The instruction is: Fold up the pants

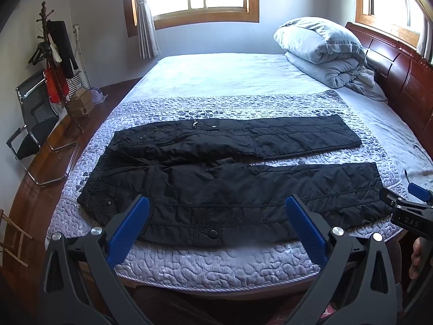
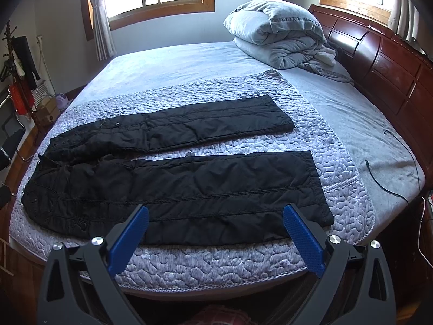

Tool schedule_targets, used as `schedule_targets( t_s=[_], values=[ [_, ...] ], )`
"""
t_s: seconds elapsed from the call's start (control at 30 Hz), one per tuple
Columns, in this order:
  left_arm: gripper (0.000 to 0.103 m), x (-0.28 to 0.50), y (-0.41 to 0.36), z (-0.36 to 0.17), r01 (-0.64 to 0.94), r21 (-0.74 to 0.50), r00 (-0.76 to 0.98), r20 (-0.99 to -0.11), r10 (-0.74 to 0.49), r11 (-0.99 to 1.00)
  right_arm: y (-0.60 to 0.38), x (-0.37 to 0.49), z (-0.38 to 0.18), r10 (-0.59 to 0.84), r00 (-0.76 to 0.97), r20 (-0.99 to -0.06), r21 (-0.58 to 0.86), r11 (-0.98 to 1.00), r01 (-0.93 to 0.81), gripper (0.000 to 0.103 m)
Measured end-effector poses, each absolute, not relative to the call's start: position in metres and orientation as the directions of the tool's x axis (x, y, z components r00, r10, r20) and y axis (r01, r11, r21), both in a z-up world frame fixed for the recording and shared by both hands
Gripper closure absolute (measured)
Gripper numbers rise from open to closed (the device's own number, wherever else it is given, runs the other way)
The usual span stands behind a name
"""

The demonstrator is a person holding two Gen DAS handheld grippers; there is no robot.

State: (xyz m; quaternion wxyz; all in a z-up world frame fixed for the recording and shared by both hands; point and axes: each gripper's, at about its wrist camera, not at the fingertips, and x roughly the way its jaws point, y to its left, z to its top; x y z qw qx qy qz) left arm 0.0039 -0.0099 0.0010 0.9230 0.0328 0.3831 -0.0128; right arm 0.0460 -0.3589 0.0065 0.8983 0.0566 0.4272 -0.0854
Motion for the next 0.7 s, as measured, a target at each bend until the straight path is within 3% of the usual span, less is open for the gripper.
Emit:
schedule_targets(
  t_s=[0.7],
  values=[
    [0.003,0.018,-0.012,-0.007,0.056,0.056,0.691,-0.723,0.002,0.997,-0.357,0.059,-0.005,-0.096,0.596,-0.797,0.026,0.981,0.192,0.004]
  ],
)
